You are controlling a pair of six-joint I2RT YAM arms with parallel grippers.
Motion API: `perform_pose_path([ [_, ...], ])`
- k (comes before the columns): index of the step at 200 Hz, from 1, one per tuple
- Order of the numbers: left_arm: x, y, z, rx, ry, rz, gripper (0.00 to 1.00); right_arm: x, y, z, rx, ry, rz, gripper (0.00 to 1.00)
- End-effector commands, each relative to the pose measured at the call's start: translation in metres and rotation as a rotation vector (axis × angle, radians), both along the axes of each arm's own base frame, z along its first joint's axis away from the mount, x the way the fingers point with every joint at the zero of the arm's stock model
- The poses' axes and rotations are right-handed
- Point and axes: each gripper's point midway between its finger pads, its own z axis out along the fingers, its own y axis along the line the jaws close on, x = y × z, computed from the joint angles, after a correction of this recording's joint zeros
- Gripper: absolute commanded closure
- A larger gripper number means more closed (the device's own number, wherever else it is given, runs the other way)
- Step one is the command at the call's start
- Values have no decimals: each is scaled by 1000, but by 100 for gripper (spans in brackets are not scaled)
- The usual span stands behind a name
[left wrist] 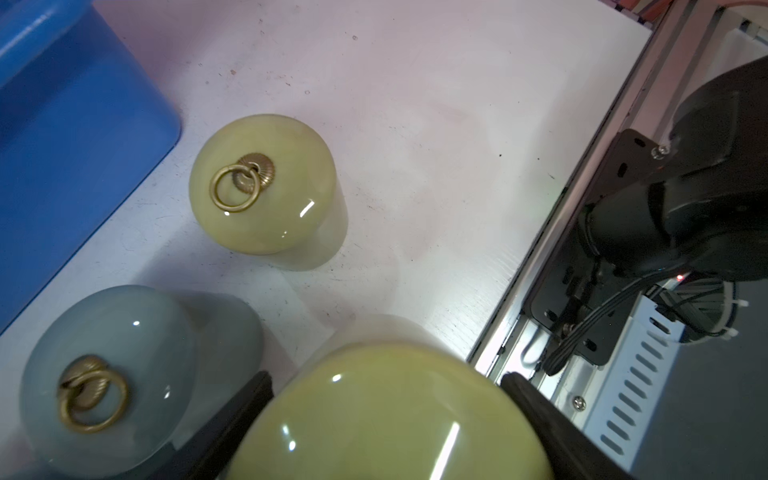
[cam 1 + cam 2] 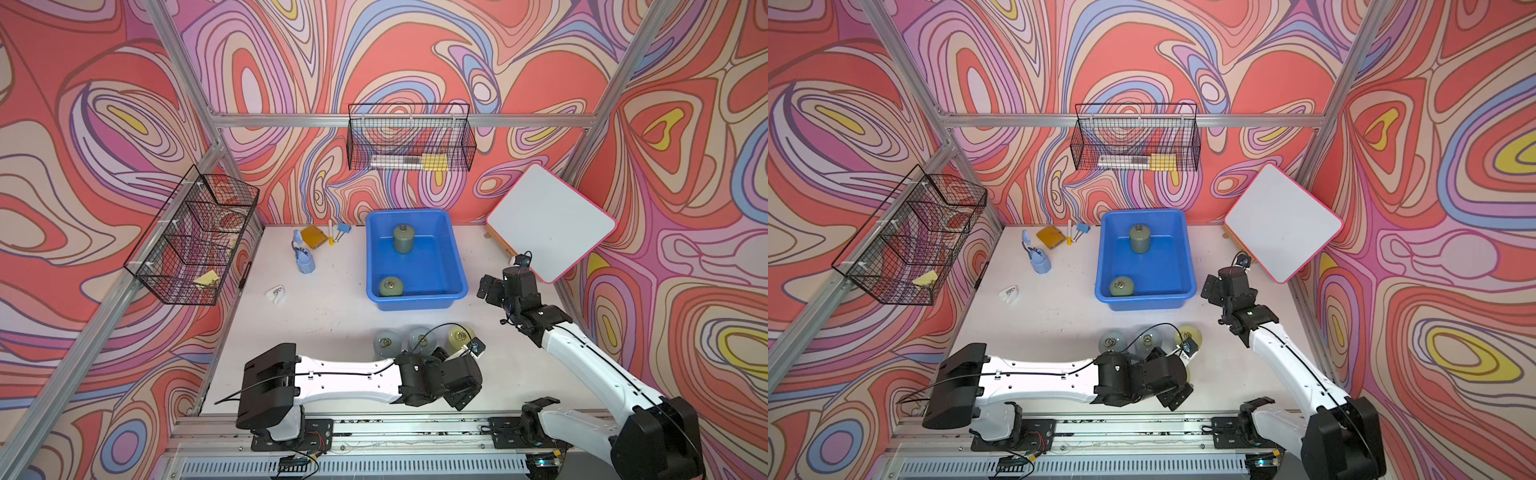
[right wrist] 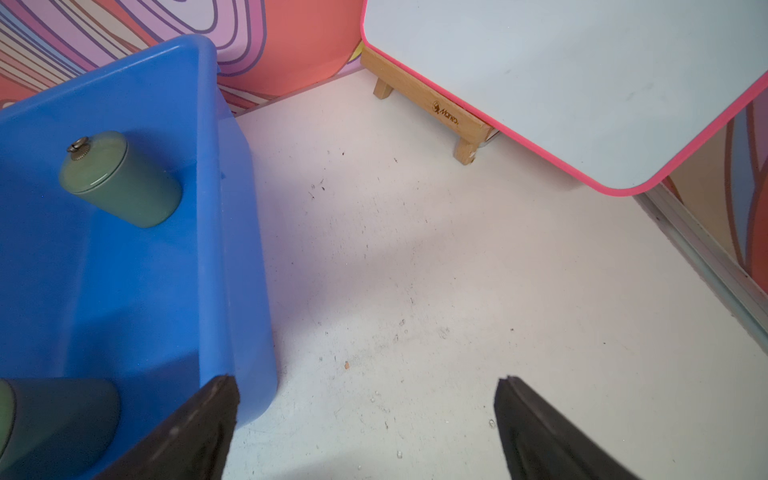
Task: Take the tea canister out of the basket
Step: Place the tea canister at the center of the board.
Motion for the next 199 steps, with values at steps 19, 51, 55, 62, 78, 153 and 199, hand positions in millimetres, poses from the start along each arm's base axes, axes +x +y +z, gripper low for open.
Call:
perform_pose_path([
  [19, 4, -22, -2, -110, -33, 21, 45, -4, -2, 0, 11, -6, -8, 2],
  [51, 3, -22, -22, -86, -26, 18, 44, -4, -2, 0, 14, -6, -6, 2],
  [55, 3, -22, -23, -84, -26, 19, 44, -4, -2, 0, 13, -5, -6, 2],
  [62, 3, -22, -26, -80, -25, 17, 44, -3, -2, 0, 14, -6, -6, 2],
  [78, 2, -23, -31, -76, -21, 12, 44, -3, -2, -1, 13, -4, -6, 2],
  [153, 1, -21, -43, -37, 2, 26, 24, -4, -2, 0, 17, -6, -2, 2],
  [199, 0, -17, -40, -20, 26, 49, 2, -4, 1, 3, 24, -17, 13, 2],
])
